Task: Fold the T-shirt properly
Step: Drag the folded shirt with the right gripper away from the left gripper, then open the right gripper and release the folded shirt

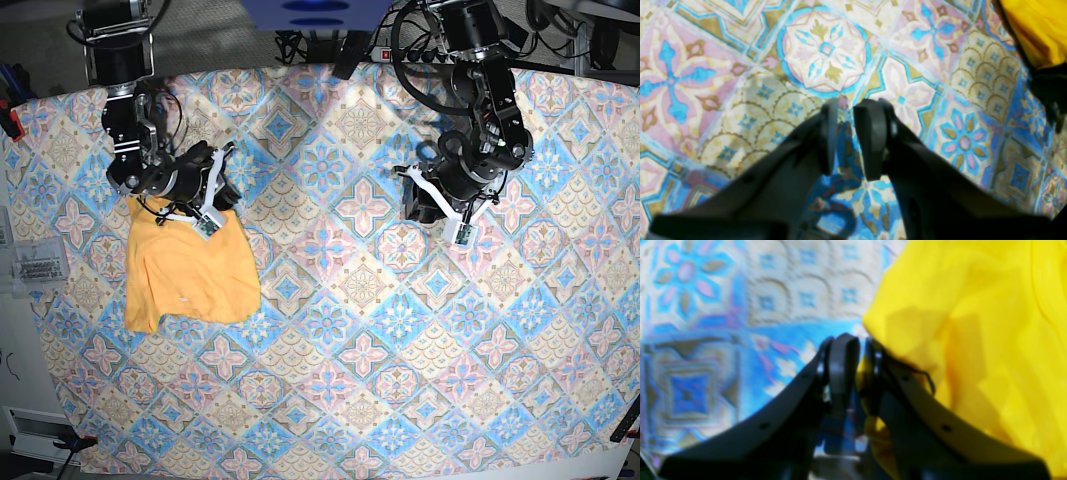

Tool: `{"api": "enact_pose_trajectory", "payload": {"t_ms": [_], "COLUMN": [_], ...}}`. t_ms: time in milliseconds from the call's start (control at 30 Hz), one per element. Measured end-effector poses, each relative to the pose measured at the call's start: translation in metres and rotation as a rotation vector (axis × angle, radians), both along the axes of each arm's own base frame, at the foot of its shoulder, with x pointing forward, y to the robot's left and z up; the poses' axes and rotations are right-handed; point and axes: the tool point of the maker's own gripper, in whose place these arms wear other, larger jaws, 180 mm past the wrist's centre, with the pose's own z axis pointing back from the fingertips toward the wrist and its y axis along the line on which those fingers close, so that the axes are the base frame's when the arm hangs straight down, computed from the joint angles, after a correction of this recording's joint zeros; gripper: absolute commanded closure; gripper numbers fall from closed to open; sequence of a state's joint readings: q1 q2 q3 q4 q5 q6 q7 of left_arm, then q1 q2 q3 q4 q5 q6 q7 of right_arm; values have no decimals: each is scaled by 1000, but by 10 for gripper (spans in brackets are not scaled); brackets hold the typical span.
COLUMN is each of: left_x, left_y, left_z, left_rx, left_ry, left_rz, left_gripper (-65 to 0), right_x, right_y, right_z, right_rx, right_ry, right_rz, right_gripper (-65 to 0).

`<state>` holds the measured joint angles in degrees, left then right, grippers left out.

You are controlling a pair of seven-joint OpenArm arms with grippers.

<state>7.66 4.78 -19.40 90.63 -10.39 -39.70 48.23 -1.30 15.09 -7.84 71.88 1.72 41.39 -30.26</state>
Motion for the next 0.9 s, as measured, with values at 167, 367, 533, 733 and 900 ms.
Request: {"api": "enact_pose_trajectory", "payload": {"t_ms": [167, 367, 533, 733, 900], "left_x": [0, 0, -6, -6, -14], "left_y": [0, 0, 1, 0, 2], "left_z": [0, 0, -4, -4, -8], "left_rx": [1, 2, 0, -4, 3], "left_ry": [0, 1, 15, 13, 27], "left_rz": [-1, 0, 2, 2, 5], "left_gripper": [-136, -136, -136, -136, -136], "right_x": [3, 4, -12, 6, -19], "right_y": [-20, -15, -5, -2, -26], "right_z": [1, 4, 11, 58, 65], "right_rx": [-35, -63, -113, -152, -198], "right_ry": [-2, -8, 4, -130, -115], "right_rz": [-39, -25, 11, 20, -33], "right_gripper": [-97, -97, -97, -97, -97]}}
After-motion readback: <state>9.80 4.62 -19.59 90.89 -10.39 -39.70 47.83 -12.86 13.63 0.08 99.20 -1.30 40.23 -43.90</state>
